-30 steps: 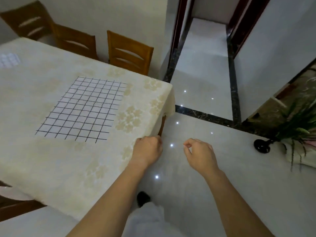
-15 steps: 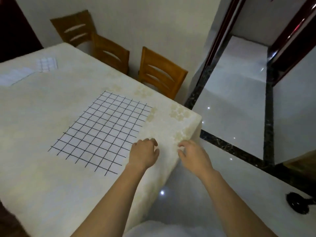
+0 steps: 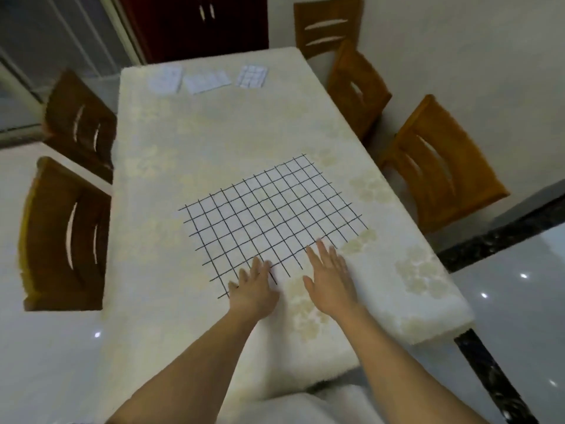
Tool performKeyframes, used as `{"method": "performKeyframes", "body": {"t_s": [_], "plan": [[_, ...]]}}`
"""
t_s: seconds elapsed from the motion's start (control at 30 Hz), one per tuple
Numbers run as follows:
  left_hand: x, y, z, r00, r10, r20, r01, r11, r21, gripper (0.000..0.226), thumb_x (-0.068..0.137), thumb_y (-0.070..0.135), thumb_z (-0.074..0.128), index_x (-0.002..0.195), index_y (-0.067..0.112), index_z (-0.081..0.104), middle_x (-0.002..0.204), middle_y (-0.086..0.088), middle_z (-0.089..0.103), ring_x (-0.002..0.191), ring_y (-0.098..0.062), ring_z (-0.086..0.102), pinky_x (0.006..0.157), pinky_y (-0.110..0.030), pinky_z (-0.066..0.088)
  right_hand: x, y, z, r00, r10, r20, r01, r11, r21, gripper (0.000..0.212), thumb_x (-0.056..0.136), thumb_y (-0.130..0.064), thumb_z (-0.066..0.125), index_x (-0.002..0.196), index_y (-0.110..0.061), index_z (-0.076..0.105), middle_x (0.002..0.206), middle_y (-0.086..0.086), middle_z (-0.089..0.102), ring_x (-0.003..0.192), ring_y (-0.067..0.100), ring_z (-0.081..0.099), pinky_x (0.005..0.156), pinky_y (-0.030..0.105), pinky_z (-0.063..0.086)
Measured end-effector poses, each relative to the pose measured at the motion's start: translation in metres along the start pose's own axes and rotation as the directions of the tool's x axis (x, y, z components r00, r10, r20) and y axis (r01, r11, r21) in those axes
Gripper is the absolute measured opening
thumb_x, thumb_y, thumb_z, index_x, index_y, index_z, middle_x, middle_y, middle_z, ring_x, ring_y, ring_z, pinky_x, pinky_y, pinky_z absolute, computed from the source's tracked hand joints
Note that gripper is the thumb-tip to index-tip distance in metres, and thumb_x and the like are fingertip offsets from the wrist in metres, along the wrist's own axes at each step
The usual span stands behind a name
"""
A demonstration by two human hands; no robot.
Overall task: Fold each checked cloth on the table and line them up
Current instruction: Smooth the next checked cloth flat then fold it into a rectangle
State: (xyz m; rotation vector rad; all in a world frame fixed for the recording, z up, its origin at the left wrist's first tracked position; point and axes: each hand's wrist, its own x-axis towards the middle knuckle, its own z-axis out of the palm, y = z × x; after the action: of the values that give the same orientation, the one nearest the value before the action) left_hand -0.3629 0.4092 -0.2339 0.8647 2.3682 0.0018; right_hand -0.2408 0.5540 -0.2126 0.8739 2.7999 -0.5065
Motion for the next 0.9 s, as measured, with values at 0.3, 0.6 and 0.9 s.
{"method": "performKeyframes", "body": {"t_s": [0.3, 0.6, 0.9], "plan": [[-0.008, -0.012, 0.024, 0.996, -0.076, -0.039, 0.078, 0.995, 0.066, 0.066, 0.103, 0.062, 0.023, 0.158, 0.044, -0.008, 0.166, 0.016, -0.017, 0.156, -0.023, -0.009, 0.125, -0.051, 0.006, 0.078, 0.044, 0.014, 0.967, -0.191, 0.17, 0.22, 0.96, -0.172, 0.069, 0.103, -0.053, 0.023, 0.157, -0.024, -0.007, 0.164, 0.006, -0.018, 0.151, 0.027, -0.016, 0.123, 0.045, -0.004], [-0.02, 0.002, 0.022, 0.971, -0.157, -0.18, 0.16, 0.987, 0.003, 0.053, 0.105, 0.048, 0.031, 0.155, 0.038, 0.02, 0.168, 0.006, 0.006, 0.156, -0.025, 0.001, 0.126, -0.048, 0.002, 0.059, 0.042, 0.027, 0.947, -0.106, 0.302, 0.168, 0.968, -0.188, 0.073, 0.098, -0.064, 0.006, 0.154, -0.025, -0.019, 0.161, 0.005, -0.026, 0.15, 0.032, -0.019, 0.122, 0.051, -0.004], [0.041, 0.054, 0.012, 0.996, -0.064, -0.056, 0.065, 0.998, 0.011, 0.075, 0.104, 0.05, 0.041, 0.159, 0.036, -0.008, 0.168, 0.005, -0.017, 0.155, -0.029, -0.012, 0.125, -0.053, 0.005, 0.035, 0.035, 0.007, 0.983, -0.171, 0.059, 0.179, 0.971, -0.16, 0.056, 0.096, -0.046, 0.047, 0.141, -0.014, 0.044, 0.14, 0.015, 0.049, 0.127, 0.033, 0.045, 0.104, 0.045, 0.035]]}}
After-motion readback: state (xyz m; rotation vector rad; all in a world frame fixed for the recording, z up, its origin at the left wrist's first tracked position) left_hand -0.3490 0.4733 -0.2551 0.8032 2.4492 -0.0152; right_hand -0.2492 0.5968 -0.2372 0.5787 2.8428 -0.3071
